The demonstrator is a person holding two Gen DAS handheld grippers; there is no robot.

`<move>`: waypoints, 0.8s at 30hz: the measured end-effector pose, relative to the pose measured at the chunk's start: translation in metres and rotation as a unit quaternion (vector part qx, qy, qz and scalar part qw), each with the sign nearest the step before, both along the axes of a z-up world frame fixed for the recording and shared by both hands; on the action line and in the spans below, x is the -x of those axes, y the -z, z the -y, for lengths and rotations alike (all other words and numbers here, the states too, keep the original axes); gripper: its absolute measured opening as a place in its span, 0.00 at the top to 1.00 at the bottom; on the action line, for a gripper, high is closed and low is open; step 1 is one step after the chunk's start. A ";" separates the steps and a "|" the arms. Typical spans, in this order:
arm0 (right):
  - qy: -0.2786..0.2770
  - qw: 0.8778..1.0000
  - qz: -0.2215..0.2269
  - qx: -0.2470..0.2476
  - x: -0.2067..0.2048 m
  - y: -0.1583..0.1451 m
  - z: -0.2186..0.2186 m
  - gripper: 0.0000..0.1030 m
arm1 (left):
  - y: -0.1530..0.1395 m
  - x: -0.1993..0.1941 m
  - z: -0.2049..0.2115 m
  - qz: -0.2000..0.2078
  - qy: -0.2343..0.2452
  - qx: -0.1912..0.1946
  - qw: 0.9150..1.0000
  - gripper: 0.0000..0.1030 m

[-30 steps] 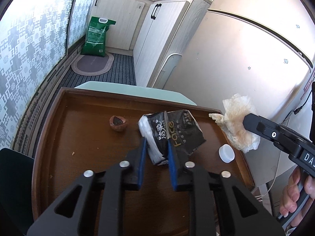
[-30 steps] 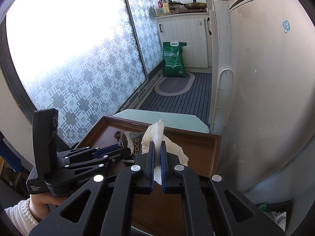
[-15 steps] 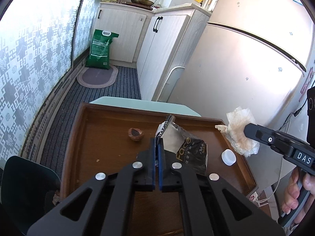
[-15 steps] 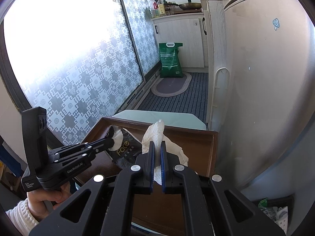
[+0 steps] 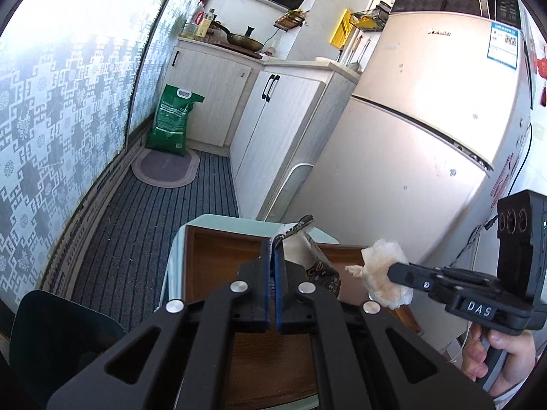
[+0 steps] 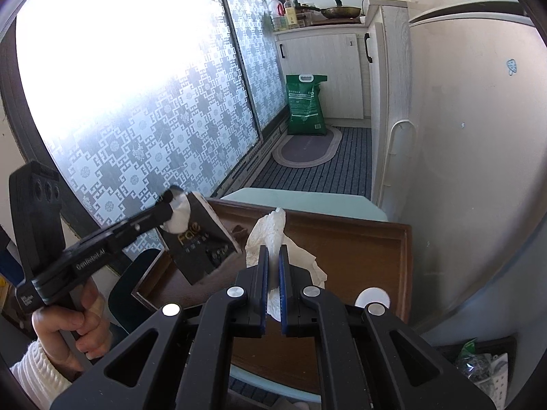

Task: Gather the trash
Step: 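Carry the snack bag and tissue over the teal bin with both tools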

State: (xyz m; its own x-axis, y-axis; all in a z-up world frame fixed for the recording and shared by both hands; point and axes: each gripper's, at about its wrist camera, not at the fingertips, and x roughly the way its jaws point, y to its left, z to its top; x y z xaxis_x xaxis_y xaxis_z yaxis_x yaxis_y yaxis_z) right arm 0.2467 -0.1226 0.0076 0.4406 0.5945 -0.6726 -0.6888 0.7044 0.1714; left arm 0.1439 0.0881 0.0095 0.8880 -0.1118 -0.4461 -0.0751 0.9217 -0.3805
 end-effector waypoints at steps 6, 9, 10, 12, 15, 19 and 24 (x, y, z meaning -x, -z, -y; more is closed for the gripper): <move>-0.014 1.000 -0.004 0.010 0.010 0.004 -0.016 0.95 | -0.004 0.016 -0.014 0.007 -0.011 -0.015 1.000 0.98; -0.021 1.000 -0.009 0.015 0.013 0.006 -0.026 0.95 | -0.007 0.027 -0.028 0.010 -0.023 -0.015 1.000 0.98; -0.023 1.000 -0.009 0.016 0.013 0.005 -0.029 0.95 | -0.008 0.029 -0.031 0.011 -0.026 -0.016 0.999 0.98; -0.030 0.999 -0.009 0.018 0.016 0.005 -0.038 0.95 | -0.008 0.034 -0.042 0.008 -0.033 -0.017 0.999 0.98; -0.042 0.999 -0.007 0.019 0.021 0.002 -0.052 0.95 | -0.006 0.042 -0.055 0.001 -0.045 -0.025 0.999 0.98; -0.057 0.998 -0.007 0.021 0.028 0.000 -0.070 0.95 | -0.002 0.054 -0.075 -0.012 -0.060 -0.037 0.997 0.98; -0.079 0.997 -0.004 0.027 0.040 -0.004 -0.097 0.95 | 0.008 0.066 -0.090 -0.037 -0.070 -0.052 0.995 0.98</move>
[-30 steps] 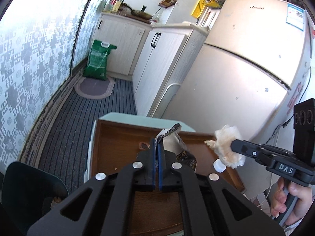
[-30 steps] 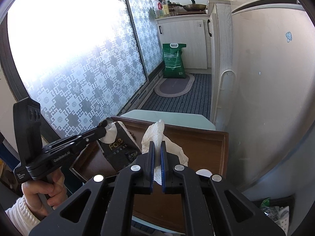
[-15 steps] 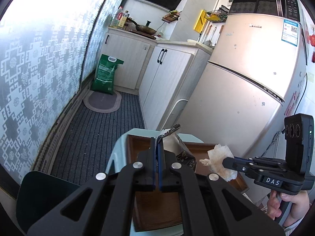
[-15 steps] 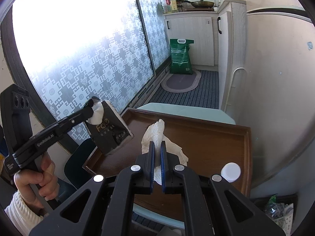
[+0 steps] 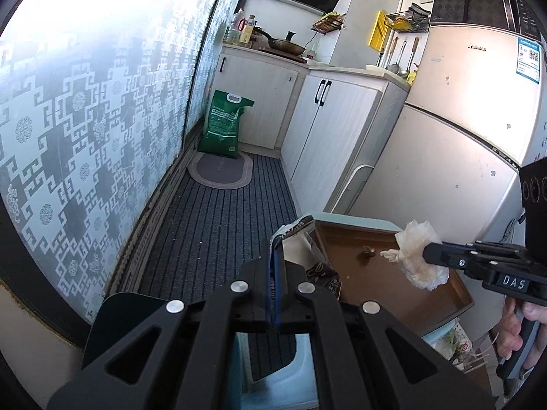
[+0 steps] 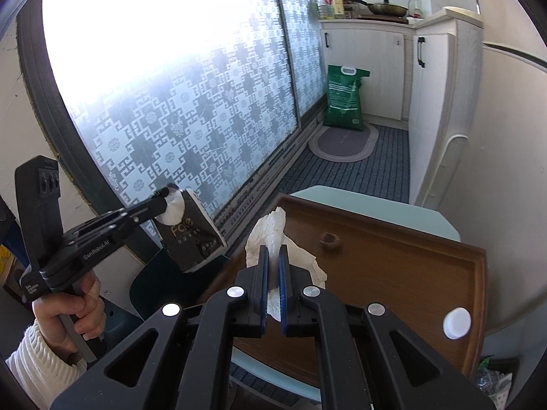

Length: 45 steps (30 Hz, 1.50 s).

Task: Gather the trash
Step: 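Carry the snack bag and tissue over the teal bin with both tools, then open the left tool to drop the snack bag while the right tool lowers the tissue into the bin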

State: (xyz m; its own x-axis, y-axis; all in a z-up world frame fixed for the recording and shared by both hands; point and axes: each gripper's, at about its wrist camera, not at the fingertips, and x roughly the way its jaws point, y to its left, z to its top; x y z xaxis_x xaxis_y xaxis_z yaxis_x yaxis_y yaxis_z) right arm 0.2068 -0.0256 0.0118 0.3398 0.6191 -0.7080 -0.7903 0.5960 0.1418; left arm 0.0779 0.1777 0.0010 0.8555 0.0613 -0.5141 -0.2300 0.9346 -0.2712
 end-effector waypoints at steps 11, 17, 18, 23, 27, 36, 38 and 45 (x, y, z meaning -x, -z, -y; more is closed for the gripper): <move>-0.051 0.998 -0.009 0.021 0.027 0.004 -0.059 0.95 | 0.027 0.020 -0.023 -0.066 -0.012 -0.032 0.997 0.98; -0.068 0.997 -0.021 0.031 0.038 0.012 -0.085 0.95 | 0.047 0.027 -0.037 -0.101 -0.018 -0.031 0.994 0.98; -0.070 0.997 -0.023 0.033 0.039 0.014 -0.087 0.95 | 0.050 0.027 -0.039 -0.108 -0.018 -0.032 0.994 0.98; -0.083 0.995 -0.030 0.047 0.045 0.024 -0.104 0.95 | 0.066 0.030 -0.052 -0.140 -0.016 -0.024 0.990 0.98; -0.088 0.994 -0.040 0.056 0.049 0.033 -0.120 0.95 | 0.080 0.032 -0.059 -0.173 -0.014 -0.018 0.985 0.98; -0.100 0.991 -0.054 0.074 0.058 0.049 -0.144 0.95 | 0.116 0.034 -0.072 -0.250 -0.015 -0.017 0.968 0.98; -0.103 0.990 -0.058 0.079 0.059 0.053 -0.149 0.95 | 0.120 0.036 -0.075 -0.255 -0.013 -0.012 0.967 0.97; -0.113 0.986 -0.069 0.103 0.066 0.069 -0.164 0.95 | 0.117 0.044 -0.084 -0.246 -0.023 -0.004 0.969 0.82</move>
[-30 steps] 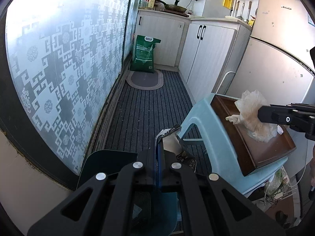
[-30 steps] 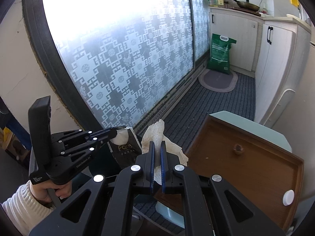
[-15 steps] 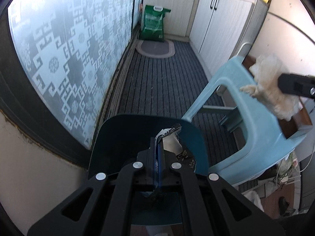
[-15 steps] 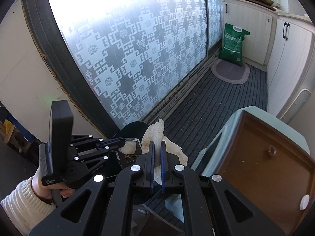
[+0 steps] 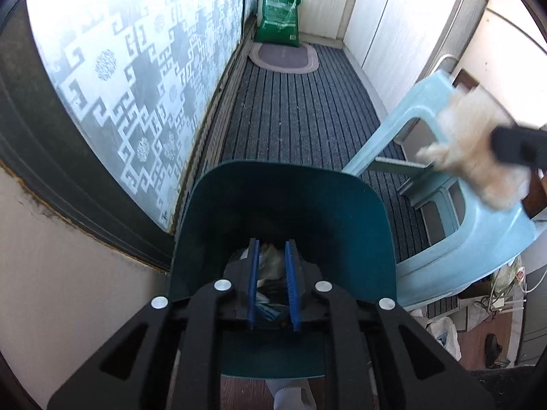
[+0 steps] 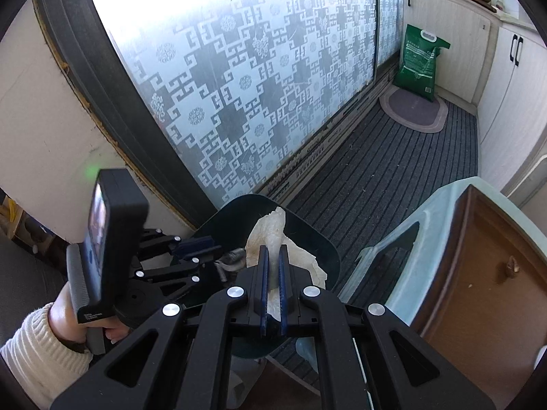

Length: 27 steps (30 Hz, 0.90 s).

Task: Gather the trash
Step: 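Open the left tool to drop the snack bag while the right tool lowers the tissue into the bin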

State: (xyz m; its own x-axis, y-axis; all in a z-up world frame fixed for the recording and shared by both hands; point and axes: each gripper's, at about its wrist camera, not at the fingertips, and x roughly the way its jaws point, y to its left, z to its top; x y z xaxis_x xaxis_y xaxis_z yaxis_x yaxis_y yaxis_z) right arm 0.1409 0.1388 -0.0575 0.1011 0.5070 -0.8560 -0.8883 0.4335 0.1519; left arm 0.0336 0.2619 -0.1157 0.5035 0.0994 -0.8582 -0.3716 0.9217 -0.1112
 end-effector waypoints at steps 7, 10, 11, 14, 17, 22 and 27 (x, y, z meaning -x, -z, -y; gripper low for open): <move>-0.009 1.000 -0.009 0.020 0.005 0.017 -0.012 0.95 | -0.032 0.017 -0.001 0.081 -0.008 0.001 0.997 0.81; -0.012 0.999 -0.012 0.033 0.006 0.026 -0.016 0.95 | -0.051 0.027 -0.001 0.129 -0.011 0.001 0.992 0.80; -0.013 0.999 -0.012 0.037 0.007 0.029 -0.018 0.95 | -0.057 0.029 0.000 0.143 -0.014 -0.001 0.990 0.80; -0.015 0.999 -0.020 0.049 0.008 0.039 -0.021 0.95 | -0.073 0.037 0.000 0.184 -0.021 -0.001 0.983 0.78; -0.025 0.997 -0.025 0.070 0.013 0.055 -0.027 0.95 | -0.088 0.047 -0.001 0.225 -0.025 -0.006 0.974 0.76; -0.046 0.992 -0.035 0.109 0.024 0.087 -0.036 0.95 | -0.101 0.056 0.001 0.266 -0.028 -0.006 0.964 0.70; -0.067 0.987 -0.039 0.139 0.039 0.111 -0.047 0.95 | -0.112 0.065 0.003 0.304 -0.024 -0.010 0.952 0.69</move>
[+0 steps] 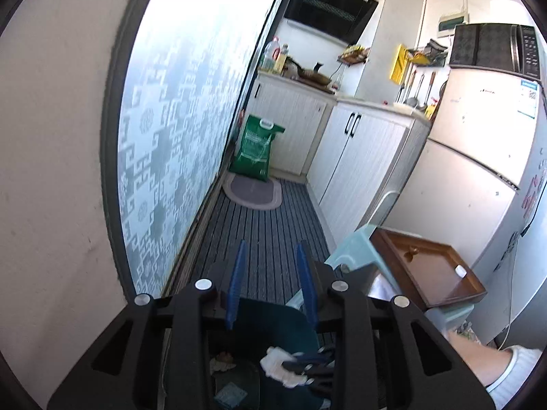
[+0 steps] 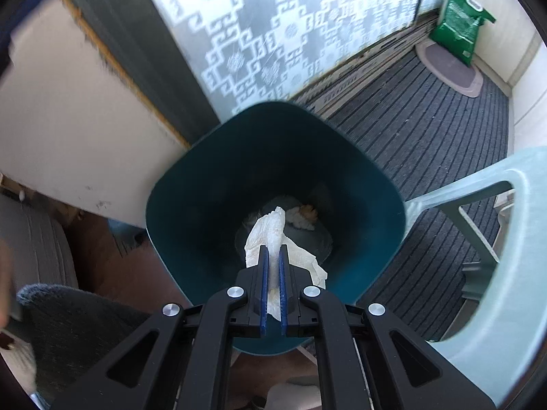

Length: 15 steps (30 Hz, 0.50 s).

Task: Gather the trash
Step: 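Open the left tool to drop the snack bag while the right tool lowers the tissue into the bin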

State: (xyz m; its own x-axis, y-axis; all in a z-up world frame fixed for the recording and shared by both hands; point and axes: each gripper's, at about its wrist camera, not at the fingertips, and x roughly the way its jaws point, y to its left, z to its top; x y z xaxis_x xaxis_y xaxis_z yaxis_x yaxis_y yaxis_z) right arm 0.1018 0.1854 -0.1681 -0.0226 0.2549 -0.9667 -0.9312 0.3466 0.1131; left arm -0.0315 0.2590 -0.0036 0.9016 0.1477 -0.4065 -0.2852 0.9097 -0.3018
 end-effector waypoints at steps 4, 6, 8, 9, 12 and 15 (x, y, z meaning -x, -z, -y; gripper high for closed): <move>-0.014 1.000 -0.001 0.019 0.010 0.016 -0.004 0.95 | -0.006 0.003 0.001 0.023 0.003 0.002 1.000 0.68; -0.020 0.999 0.001 0.027 0.012 0.022 -0.007 0.95 | -0.008 0.004 0.002 0.031 0.004 0.002 1.000 0.68; -0.023 0.999 0.000 0.030 0.013 0.025 -0.007 0.95 | -0.011 0.005 0.005 0.038 0.005 0.001 0.999 0.67; -0.025 0.999 0.001 0.032 0.015 0.026 -0.006 0.95 | -0.013 0.006 0.006 0.042 0.005 0.000 0.999 0.65; -0.031 0.999 0.002 0.034 0.017 0.028 -0.007 0.95 | -0.018 0.007 0.008 0.059 0.005 0.000 0.998 0.61; -0.037 0.999 0.004 0.031 0.021 0.026 -0.008 0.93 | -0.025 0.011 0.012 0.080 0.007 0.000 0.997 0.61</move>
State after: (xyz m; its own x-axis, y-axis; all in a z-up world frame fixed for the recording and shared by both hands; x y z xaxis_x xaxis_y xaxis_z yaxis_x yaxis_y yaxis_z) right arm 0.0811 0.1938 -0.1938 -0.0314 0.1932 -0.9807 -0.9551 0.2834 0.0864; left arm -0.0422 0.2472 0.0212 0.9568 0.1344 -0.2579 -0.2206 0.9133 -0.3424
